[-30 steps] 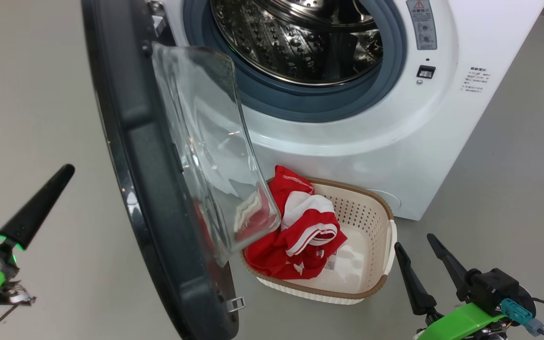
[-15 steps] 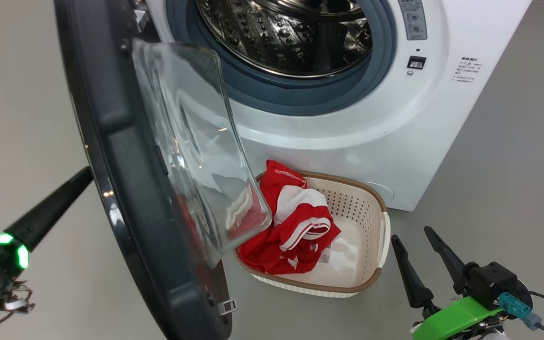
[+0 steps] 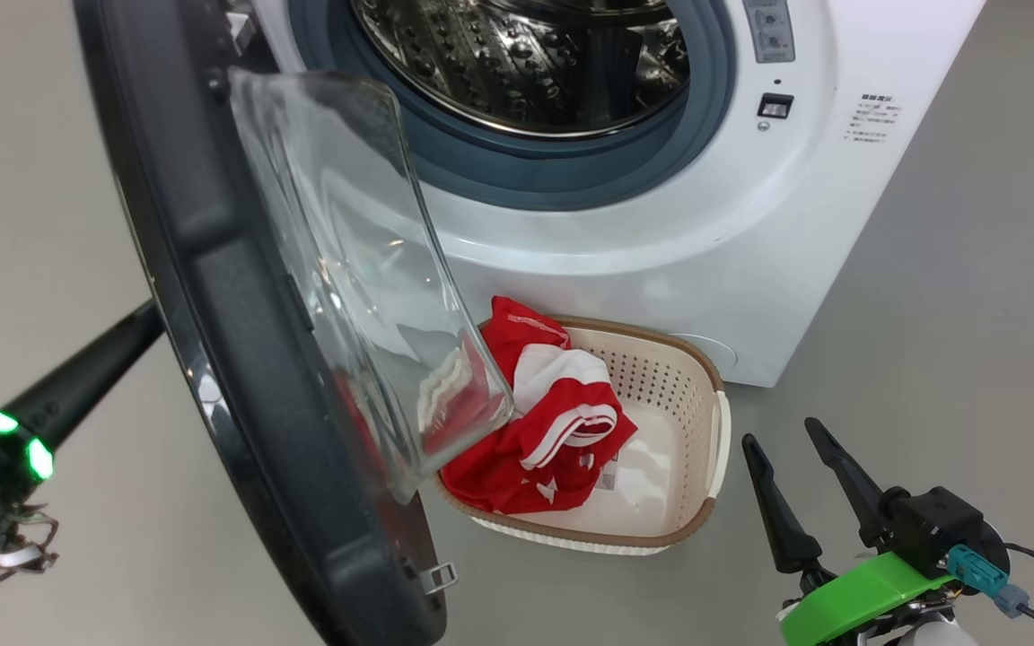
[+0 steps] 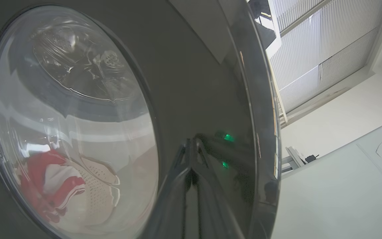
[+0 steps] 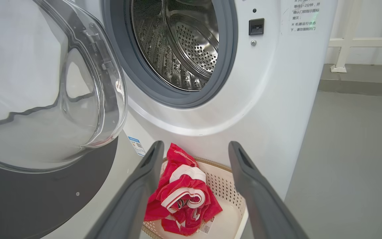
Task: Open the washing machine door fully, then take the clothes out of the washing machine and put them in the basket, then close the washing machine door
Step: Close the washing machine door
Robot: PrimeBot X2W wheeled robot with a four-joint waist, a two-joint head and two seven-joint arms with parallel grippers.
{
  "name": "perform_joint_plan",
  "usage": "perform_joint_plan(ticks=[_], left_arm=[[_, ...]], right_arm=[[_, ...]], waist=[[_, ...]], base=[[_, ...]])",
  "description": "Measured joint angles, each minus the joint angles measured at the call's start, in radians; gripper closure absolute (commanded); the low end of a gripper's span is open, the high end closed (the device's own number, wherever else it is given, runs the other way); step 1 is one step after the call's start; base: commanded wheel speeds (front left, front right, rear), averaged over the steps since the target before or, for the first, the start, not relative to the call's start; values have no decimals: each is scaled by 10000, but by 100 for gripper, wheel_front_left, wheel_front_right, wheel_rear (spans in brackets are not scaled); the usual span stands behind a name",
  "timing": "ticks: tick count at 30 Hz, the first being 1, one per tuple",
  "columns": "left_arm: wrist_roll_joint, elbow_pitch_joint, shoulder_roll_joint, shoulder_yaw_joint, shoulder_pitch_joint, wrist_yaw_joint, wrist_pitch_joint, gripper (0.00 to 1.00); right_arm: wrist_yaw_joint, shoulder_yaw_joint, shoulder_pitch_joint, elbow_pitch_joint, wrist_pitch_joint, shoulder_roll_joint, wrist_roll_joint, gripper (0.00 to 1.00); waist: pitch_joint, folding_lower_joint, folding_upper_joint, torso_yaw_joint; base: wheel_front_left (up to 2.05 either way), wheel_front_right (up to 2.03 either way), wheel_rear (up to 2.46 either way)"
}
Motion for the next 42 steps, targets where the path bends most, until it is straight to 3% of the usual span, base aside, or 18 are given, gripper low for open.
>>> perform_joint_plan(ticks=[10, 21, 32, 42], left_arm=[[472, 61, -594, 232, -573, 10, 700, 100], [1193, 61, -1340, -113, -1422, 8, 589, 100], [1714, 324, -1406, -711, -2133, 8, 59, 100], [2010, 825, -1076, -1003, -2865, 8, -644, 100]], right_arm=[[0, -42, -60, -10, 0, 50, -2, 0], [0, -121, -290, -100, 0, 123, -29, 0], [0, -127, -536, -180, 0, 163, -2, 0], [0, -15, -898, -295, 0, 174, 282, 0]], waist=[[135, 0, 0, -263], [331, 0, 0, -680], [638, 1, 0, -1407], [1156, 0, 0, -2240]], base=[[0, 0, 0], [0, 0, 0], [0, 0, 0], [0, 0, 0]])
